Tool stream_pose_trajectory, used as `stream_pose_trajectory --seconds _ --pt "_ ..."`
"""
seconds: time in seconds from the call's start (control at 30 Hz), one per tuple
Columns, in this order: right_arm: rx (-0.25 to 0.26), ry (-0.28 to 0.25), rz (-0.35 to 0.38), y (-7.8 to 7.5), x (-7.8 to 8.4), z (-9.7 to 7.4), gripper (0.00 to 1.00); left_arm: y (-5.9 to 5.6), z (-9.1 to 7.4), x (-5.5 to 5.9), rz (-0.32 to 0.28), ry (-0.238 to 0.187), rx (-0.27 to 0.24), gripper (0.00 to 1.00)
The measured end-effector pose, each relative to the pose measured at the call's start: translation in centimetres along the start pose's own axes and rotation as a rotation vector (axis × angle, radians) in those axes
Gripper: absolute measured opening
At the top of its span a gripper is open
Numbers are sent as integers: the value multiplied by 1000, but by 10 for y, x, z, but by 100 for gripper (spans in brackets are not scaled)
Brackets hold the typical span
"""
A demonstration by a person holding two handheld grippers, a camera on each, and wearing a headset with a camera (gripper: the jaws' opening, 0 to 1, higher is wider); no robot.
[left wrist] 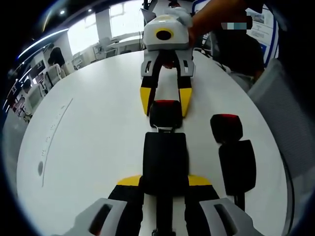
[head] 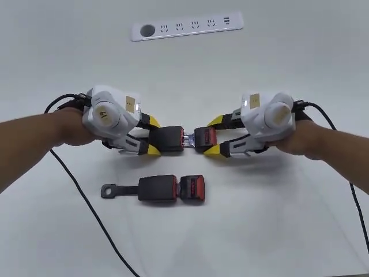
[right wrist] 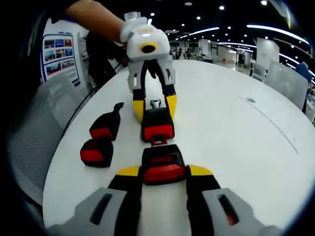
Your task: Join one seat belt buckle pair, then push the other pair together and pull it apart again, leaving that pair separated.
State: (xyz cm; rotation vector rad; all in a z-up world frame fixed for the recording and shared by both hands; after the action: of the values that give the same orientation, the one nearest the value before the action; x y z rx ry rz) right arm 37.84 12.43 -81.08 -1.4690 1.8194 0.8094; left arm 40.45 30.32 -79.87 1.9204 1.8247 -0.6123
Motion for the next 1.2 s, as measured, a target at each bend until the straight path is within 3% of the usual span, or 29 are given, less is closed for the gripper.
stream_pose_trajectory --seconds 0.47,0.63,1.2 --pt "-10 16 3 -5 -5 6 35 1 1 -1 6 24 14 32" --pt "5 12 12 -4 -12 18 35 2 1 -2 3 41 14 32" --pt "41 47 34 -8 -10 22 35 2 2 -4 0 62 11 33"
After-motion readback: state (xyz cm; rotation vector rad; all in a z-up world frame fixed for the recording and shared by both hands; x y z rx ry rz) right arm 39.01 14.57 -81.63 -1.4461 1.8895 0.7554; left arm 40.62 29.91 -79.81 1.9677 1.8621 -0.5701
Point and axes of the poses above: the centre of the closed fingertips' face, and the gripper's own axes: z roughly forward along the fingers, y roughly to its left, x roughly out of its underside, the point moved 7 cm from there along -z, roughly backward along the fingers
